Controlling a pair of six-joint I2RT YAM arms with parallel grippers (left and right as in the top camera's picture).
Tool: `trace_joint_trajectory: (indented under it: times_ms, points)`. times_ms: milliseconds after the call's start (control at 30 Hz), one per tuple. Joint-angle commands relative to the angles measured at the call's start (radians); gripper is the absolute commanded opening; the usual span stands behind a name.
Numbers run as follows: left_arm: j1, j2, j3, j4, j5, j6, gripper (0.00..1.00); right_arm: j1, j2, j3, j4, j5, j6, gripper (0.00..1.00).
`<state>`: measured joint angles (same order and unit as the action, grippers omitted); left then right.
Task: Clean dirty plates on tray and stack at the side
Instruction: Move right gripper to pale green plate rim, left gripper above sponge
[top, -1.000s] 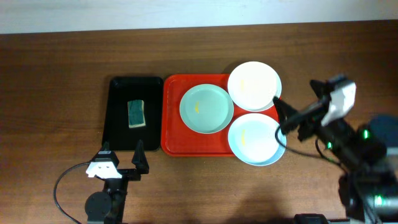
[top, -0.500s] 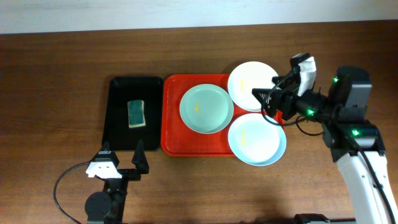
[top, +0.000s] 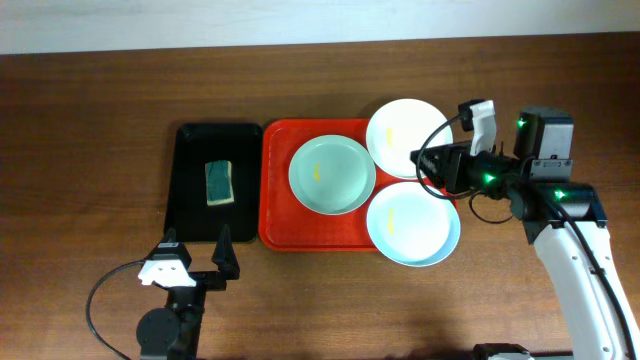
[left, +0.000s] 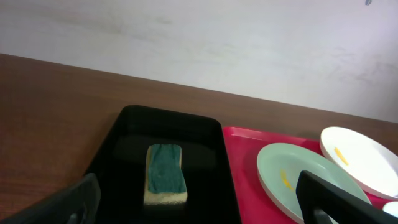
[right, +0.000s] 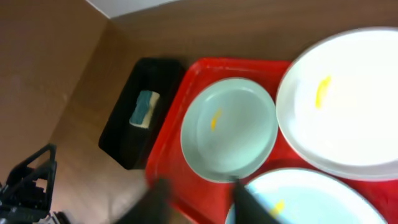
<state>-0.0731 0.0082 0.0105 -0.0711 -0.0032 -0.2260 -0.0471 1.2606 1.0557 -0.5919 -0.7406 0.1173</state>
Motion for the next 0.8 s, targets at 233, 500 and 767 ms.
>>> trace_joint_trajectory:
  times_ms: [233, 500, 767]
  points:
    - [-0.004, 0.104, 0.349, -0.182, 0.035, 0.022, 0.99, -0.005, -0.001, 0.038, -0.083, 0.178, 0.082, 0.27]
    - [-0.004, 0.601, 0.99, -0.554, 0.034, 0.064, 0.99, -0.005, -0.001, 0.181, -0.262, 0.301, 0.078, 0.61]
    - [-0.004, 1.143, 1.593, -1.141, 0.049, 0.064, 0.99, -0.002, 0.045, 0.352, -0.455, 0.369, 0.078, 0.78]
